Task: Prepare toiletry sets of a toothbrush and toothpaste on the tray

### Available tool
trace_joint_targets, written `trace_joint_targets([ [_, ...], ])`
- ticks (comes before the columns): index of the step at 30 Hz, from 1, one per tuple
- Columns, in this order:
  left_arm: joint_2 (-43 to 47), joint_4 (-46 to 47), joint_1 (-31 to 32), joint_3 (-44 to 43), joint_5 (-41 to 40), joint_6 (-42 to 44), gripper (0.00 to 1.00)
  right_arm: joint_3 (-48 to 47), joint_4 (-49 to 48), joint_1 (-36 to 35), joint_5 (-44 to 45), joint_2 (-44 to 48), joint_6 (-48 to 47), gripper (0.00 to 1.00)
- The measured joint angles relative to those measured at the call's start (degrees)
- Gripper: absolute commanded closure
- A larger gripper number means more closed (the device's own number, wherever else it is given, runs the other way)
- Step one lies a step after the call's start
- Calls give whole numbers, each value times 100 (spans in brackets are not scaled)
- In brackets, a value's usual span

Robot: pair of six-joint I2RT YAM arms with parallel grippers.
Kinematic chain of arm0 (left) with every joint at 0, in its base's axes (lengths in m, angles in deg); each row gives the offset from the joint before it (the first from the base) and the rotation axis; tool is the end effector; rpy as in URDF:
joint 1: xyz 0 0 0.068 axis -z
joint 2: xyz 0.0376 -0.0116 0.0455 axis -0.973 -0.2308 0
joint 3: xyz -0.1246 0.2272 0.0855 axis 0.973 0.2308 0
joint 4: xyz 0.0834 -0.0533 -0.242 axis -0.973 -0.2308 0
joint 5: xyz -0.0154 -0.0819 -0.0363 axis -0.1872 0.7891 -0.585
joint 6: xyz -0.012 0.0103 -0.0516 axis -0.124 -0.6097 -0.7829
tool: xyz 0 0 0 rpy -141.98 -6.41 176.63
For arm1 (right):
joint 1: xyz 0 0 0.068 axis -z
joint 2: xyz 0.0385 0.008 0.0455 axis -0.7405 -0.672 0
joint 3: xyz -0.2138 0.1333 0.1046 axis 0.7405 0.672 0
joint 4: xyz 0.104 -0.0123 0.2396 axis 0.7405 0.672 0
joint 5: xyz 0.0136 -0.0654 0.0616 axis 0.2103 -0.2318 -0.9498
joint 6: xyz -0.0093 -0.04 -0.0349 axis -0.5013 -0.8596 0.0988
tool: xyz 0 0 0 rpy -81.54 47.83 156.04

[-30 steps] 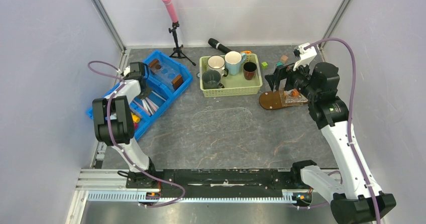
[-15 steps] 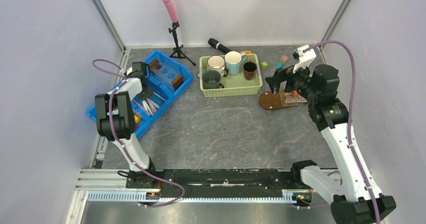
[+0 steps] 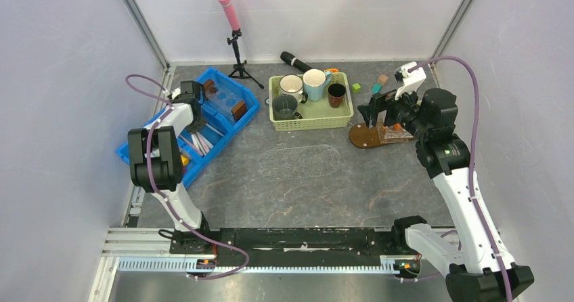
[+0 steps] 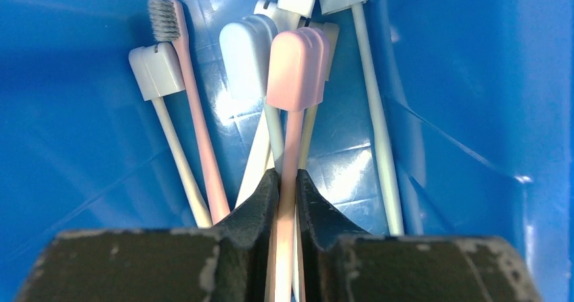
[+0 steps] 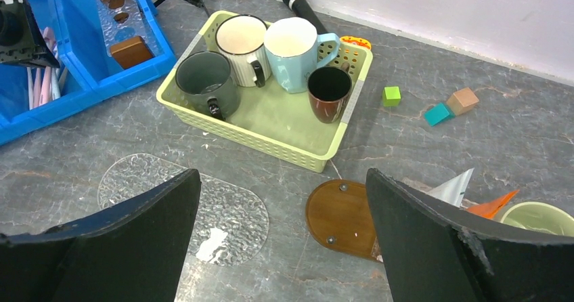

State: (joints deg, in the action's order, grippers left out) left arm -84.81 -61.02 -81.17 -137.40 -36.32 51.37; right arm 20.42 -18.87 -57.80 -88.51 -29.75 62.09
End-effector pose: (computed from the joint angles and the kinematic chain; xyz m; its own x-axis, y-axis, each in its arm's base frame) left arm 0.3650 0.0418 0.1843 -0.6580 -0.5062 -0.5576 -0.6387 0.7673 0.0571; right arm 0.1963 0.0453 0.3930 -0.2446 0.0053 -0.9696 -0.4338 0.8937 0.1143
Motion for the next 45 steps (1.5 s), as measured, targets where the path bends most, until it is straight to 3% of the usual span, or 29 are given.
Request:
trace_joint_targets([
  [3, 26, -83, 48, -59, -79, 4, 82, 0, 55, 0, 0, 44, 0, 2],
  [9, 26, -138, 92, -70, -133, 85, 67, 0, 96, 0, -2, 131, 0, 2],
  [28, -105, -262, 155, -114, 44, 94, 67, 0, 107, 0, -4, 140, -2, 2],
  [31, -116, -330, 256, -133, 50, 96, 72, 0, 107, 0, -4, 140, -15, 2],
  [38, -168, -363, 337, -186, -48, 181, 97, 9, 107, 0, 0, 153, -24, 2],
  [45, -129, -330, 326, -188, -125, 201, 98, 44, 107, 0, 20, 229, -44, 2],
])
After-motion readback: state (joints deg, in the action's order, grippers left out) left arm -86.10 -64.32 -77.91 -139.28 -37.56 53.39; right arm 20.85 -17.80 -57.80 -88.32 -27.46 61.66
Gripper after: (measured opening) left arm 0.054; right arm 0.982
